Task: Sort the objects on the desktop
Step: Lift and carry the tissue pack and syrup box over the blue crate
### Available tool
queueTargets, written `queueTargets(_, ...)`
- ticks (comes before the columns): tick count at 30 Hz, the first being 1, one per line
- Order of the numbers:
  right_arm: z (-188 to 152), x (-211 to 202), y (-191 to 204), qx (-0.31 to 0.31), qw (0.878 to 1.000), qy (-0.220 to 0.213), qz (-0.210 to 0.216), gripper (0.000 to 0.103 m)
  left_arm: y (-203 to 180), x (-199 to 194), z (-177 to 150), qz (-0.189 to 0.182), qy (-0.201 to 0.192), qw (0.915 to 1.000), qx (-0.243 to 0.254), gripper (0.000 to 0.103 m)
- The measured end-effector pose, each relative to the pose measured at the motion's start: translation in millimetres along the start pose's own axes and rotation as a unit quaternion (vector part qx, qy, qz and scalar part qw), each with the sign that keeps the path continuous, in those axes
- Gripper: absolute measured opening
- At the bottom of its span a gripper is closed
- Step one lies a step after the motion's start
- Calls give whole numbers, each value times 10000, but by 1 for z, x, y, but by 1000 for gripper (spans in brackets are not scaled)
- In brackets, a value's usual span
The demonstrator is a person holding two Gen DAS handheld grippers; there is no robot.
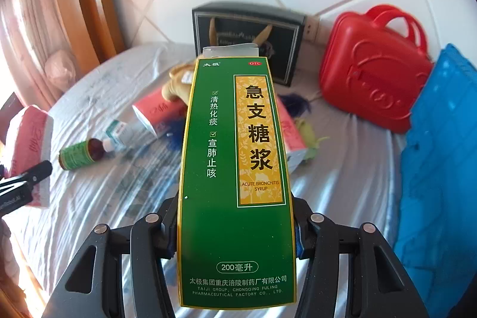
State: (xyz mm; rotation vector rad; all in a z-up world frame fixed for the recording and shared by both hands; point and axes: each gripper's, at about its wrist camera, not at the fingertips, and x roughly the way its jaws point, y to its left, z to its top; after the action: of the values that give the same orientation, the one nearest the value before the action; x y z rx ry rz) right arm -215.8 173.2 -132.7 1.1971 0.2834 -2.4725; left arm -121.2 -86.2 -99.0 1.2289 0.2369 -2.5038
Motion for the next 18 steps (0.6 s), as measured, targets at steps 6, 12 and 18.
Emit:
queueTargets(6, -8, -66, 4, 58, 9982, -551, -218, 53, -26, -50, 3, -277, -471, 9977, 394, 84)
queueTargets(12, -22, -136, -7, 287, 9912, -1161, -569, 53, -73, -99, 4, -756, -949, 9885, 905, 84)
queueTargets(18, -40, -202, -37, 572, 9784, -1659, -1091, 53, -145, -153, 2, -1349, -1386, 9706, 1434, 84)
